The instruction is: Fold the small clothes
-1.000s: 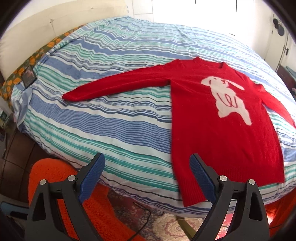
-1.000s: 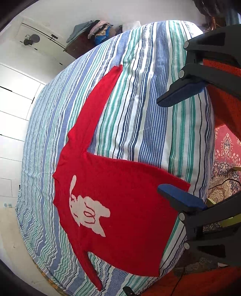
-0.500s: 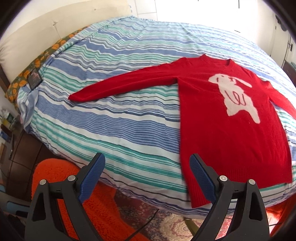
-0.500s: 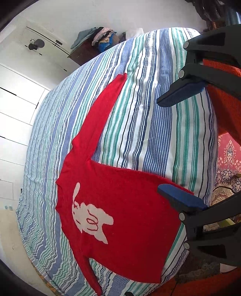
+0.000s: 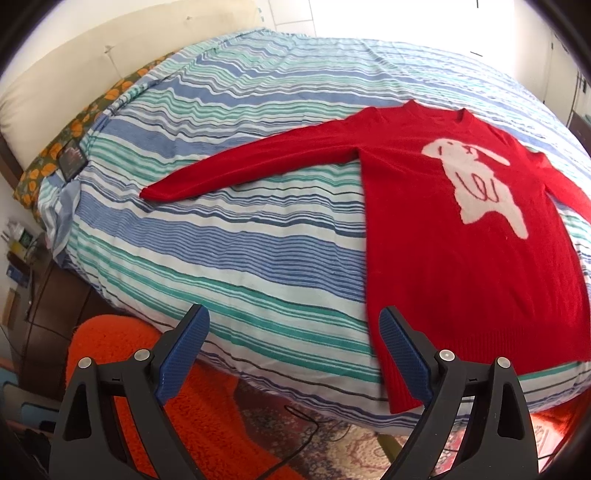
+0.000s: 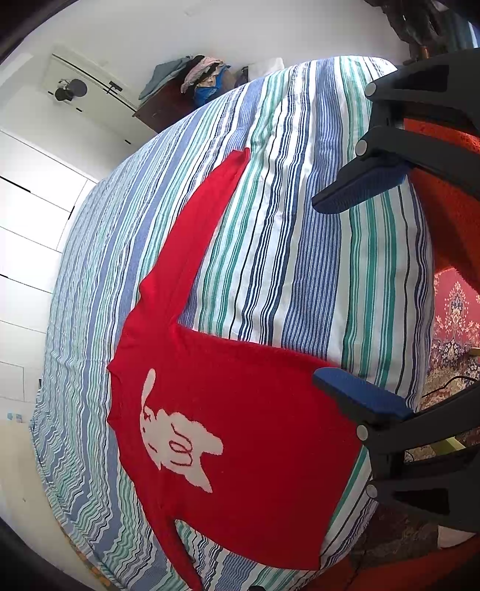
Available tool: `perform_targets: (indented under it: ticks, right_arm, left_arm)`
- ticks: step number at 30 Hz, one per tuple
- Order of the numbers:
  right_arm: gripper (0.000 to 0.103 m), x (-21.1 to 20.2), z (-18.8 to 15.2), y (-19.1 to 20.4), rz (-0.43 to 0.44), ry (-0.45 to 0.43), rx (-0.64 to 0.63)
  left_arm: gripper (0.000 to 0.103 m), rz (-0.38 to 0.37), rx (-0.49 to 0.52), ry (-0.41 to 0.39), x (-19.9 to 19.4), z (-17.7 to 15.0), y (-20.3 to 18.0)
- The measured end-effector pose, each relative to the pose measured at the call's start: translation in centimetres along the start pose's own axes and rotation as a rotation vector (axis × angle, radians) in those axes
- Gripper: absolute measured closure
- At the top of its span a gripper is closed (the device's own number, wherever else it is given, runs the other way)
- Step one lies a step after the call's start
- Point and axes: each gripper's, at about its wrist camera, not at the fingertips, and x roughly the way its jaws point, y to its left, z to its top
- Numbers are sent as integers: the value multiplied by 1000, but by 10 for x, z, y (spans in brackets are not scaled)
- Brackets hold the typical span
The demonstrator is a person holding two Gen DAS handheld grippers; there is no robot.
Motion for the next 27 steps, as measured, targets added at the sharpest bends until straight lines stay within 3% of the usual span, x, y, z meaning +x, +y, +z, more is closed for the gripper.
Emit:
perform_targets:
  ticks: [27]
  right_arm:
    - [18,10,5,-4,-10,16,1]
  left_arm:
    - [9,23,3,22,10,1,-1]
